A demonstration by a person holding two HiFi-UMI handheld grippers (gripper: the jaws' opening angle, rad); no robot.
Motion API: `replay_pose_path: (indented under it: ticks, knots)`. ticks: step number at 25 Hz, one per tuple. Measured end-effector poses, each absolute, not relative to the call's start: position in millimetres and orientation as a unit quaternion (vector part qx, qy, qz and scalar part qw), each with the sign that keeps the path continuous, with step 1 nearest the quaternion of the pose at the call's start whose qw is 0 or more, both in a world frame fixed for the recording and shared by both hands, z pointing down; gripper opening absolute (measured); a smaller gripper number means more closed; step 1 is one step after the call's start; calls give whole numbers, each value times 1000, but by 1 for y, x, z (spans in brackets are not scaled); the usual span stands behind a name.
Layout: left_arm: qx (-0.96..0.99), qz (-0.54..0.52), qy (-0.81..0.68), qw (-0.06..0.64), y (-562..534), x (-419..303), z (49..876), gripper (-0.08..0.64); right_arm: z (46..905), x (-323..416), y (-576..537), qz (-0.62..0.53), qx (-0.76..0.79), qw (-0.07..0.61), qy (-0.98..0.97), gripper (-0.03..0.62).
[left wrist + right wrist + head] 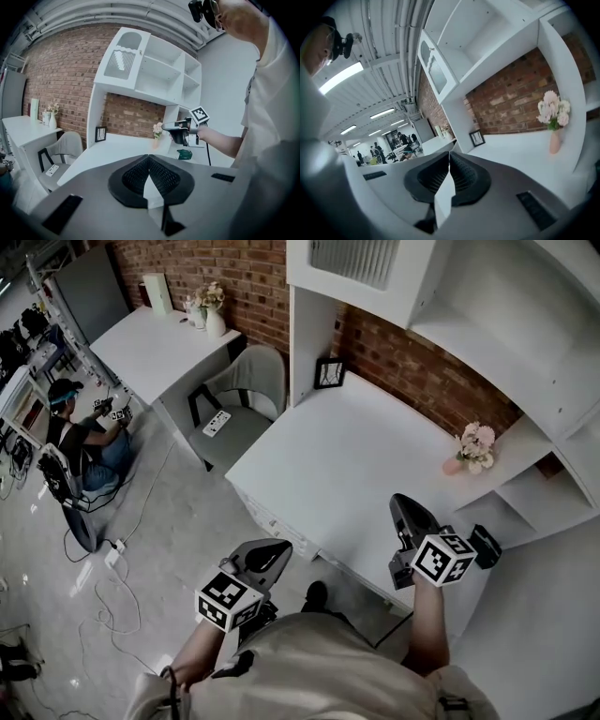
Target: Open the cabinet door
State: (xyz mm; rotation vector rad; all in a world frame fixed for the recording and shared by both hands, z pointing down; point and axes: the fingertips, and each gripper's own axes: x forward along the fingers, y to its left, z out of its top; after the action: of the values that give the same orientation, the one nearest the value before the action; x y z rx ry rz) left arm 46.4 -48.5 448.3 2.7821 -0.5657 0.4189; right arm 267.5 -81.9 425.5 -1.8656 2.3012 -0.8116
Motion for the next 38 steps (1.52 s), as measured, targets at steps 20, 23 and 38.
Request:
replay_pose_path:
  ticks: [20,23,38]
  knots:
    - [947,162,-242,134,-95,127,454,17,269,323,-250,-22,-574,17,818,42]
    - [947,171,-239,127,-95,140,456,17,256,314,-269,-10,-556,12,831,144]
    - [941,173,-257,136,-112,117,466,17,215,331,-342,41,-625,6,779,179]
